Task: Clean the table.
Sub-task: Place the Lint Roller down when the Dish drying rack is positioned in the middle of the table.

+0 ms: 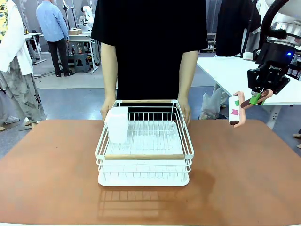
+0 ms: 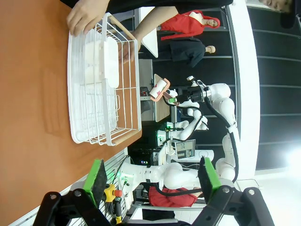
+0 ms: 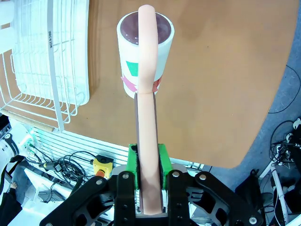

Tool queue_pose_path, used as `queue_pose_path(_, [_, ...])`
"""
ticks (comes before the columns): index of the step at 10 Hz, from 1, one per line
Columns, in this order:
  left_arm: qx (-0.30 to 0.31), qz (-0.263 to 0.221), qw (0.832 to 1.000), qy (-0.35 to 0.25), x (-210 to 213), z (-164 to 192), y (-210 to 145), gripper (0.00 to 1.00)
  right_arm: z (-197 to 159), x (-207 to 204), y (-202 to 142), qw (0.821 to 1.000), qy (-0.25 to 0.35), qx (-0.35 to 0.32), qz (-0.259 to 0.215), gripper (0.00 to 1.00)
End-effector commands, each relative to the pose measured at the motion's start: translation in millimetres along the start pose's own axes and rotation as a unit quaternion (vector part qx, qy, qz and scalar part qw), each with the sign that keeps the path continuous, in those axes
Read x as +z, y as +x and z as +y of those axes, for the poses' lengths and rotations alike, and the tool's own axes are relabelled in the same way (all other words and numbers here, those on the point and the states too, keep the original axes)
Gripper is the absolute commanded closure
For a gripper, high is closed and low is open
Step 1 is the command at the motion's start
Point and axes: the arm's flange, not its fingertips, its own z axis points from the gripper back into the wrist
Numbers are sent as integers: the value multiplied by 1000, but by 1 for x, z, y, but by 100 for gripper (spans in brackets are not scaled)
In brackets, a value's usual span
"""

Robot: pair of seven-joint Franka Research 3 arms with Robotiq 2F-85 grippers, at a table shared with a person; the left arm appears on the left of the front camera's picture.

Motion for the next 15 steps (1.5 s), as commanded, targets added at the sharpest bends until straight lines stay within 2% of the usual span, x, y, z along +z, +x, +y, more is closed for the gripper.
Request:
queue_pose_path(1, [-2,-1,1000,-3,2,-1,-1,0,1,3,2,1000,4,9,-3,79])
queue_pose_path(12, [-2,-1,1000,-3,2,-1,-1,0,0,0,0,1000,0,0,0,79])
queue_pose_path(14, [-2,-1,1000,-3,2,-1,-1,0,-8,-30,29,984,161,-67,-32,79])
queue_pose_path(15, [-2,-1,1000,-3,2,-1,-1,0,-18,-43,33,974,200,-107,-21,79])
